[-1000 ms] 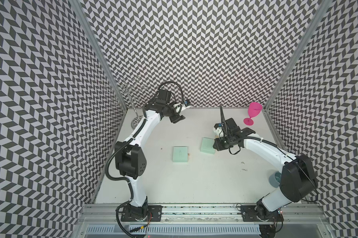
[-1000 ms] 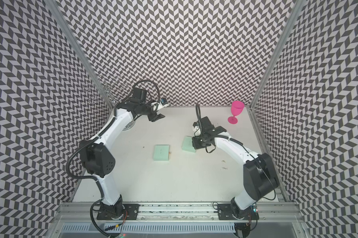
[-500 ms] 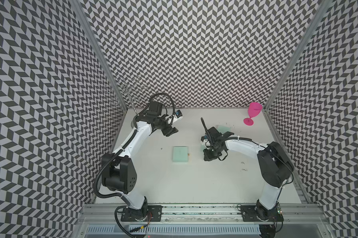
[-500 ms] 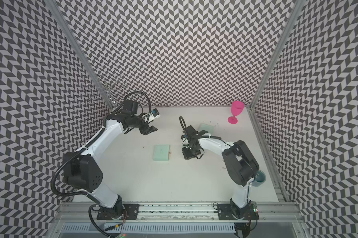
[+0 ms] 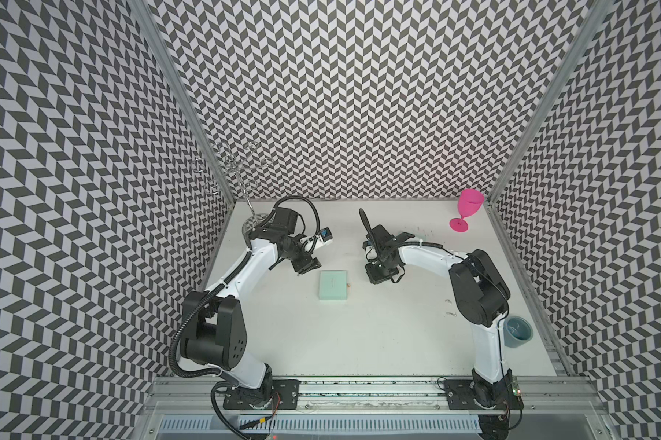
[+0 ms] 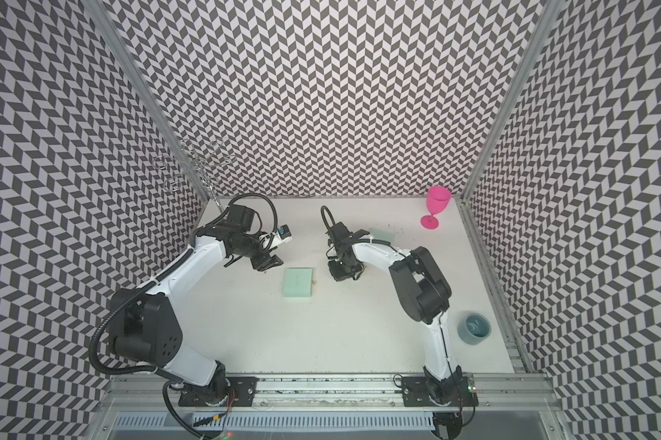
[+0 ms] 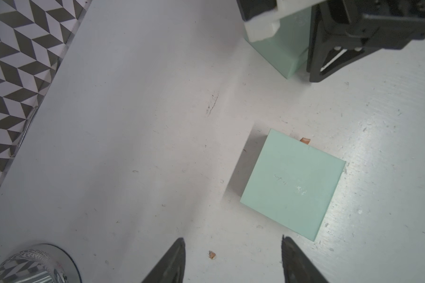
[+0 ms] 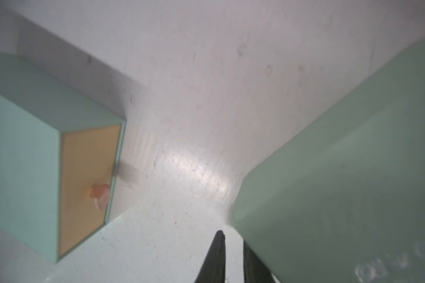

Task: Place the earrings into the drawer-style jewelry box
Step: Move the jewelry box to the center of the board.

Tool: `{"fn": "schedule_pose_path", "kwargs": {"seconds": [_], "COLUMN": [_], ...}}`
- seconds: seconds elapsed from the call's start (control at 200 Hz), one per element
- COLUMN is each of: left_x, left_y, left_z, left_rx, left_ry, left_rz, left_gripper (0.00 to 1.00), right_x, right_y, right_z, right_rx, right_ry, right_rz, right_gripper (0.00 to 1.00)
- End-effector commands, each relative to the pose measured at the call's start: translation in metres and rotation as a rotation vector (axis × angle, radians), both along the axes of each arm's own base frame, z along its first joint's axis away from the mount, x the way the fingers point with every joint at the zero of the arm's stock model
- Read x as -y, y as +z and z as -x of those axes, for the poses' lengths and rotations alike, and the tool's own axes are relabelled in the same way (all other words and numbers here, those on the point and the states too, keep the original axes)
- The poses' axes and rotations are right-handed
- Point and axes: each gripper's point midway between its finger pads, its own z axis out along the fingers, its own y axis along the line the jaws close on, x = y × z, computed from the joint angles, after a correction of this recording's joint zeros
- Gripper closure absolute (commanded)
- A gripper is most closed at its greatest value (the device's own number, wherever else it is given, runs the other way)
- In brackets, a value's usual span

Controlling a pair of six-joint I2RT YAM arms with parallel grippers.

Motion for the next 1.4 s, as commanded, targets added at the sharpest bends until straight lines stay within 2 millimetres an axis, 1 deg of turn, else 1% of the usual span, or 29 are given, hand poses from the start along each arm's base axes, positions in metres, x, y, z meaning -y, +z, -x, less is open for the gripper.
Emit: {"fn": "schedule_pose_path", "kwargs": {"seconds": [0.0,0.08,0.165,0.25,0.361,0.426,0.486,0.541,0.631,0.716,0.781,0.891,0.996,1.067,1.187,1.232,1.397], "left_x": [-0.003,-0.003,-0.010,-0.020,-0.029,-0.035,-0.037,-0.038,-0.034,-0.031,-0.028,-0.022,-0.016,-0.011,-0.004,-0.002,0.004], "left_y": [-0.012,-0.025,-0.041,-0.055,-0.067,-0.079,-0.090,-0.096,-0.100,-0.106,-0.109,-0.109,-0.112,-0.115,-0.116,-0.116,-0.118], "left_z": [0.012,0.019,0.021,0.019,0.014,0.013,0.015,0.014,0.010,0.005,0.003,-0.001,-0.005,-0.007,-0.008,-0.008,-0.008], "left_rx": [-0.041,-0.082,-0.103,-0.116,-0.140,-0.165,-0.188,-0.196,-0.201,-0.217,-0.229,-0.215,-0.217,-0.220,-0.216,-0.215,-0.216], "left_ry": [-0.052,-0.078,-0.083,-0.074,-0.056,-0.049,-0.055,-0.057,-0.065,-0.074,-0.085,-0.102,-0.116,-0.125,-0.141,-0.147,-0.160], "left_rz": [-0.018,-0.027,-0.059,-0.084,-0.093,-0.109,-0.123,-0.127,-0.124,-0.133,-0.134,-0.130,-0.132,-0.131,-0.128,-0.129,-0.126], "left_gripper": [0.42,0.45,0.49,0.52,0.53,0.53,0.53,0.53,0.53,0.52,0.52,0.52,0.51,0.51,0.50,0.50,0.50], "right_x": [-0.002,-0.011,-0.017,-0.018,-0.012,-0.009,-0.008,-0.006,0.000,0.012,0.025,0.048,0.070,0.079,0.088,0.090,0.089], "right_y": [0.018,0.034,0.044,0.048,0.051,0.052,0.053,0.051,0.043,0.038,0.035,0.038,0.034,0.031,0.028,0.023,0.008], "right_z": [-0.019,-0.018,-0.010,0.003,0.018,0.026,0.032,0.035,0.039,0.039,0.040,0.043,0.045,0.044,0.036,0.033,0.026], "right_rx": [0.045,0.050,0.034,0.011,0.000,-0.005,-0.014,-0.018,-0.028,-0.020,-0.006,0.029,0.030,0.028,0.038,0.031,0.007], "right_ry": [-0.002,0.014,0.029,0.032,0.018,0.014,0.012,0.007,-0.015,-0.053,-0.094,-0.152,-0.209,-0.231,-0.255,-0.260,-0.247], "right_rz": [-0.006,-0.062,-0.112,-0.148,-0.170,-0.181,-0.192,-0.192,-0.165,-0.115,-0.060,-0.001,0.031,0.035,0.060,0.068,0.093], "right_gripper": [0.84,0.84,0.83,0.83,0.83,0.83,0.83,0.83,0.83,0.83,0.83,0.84,0.84,0.84,0.84,0.84,0.84]}}
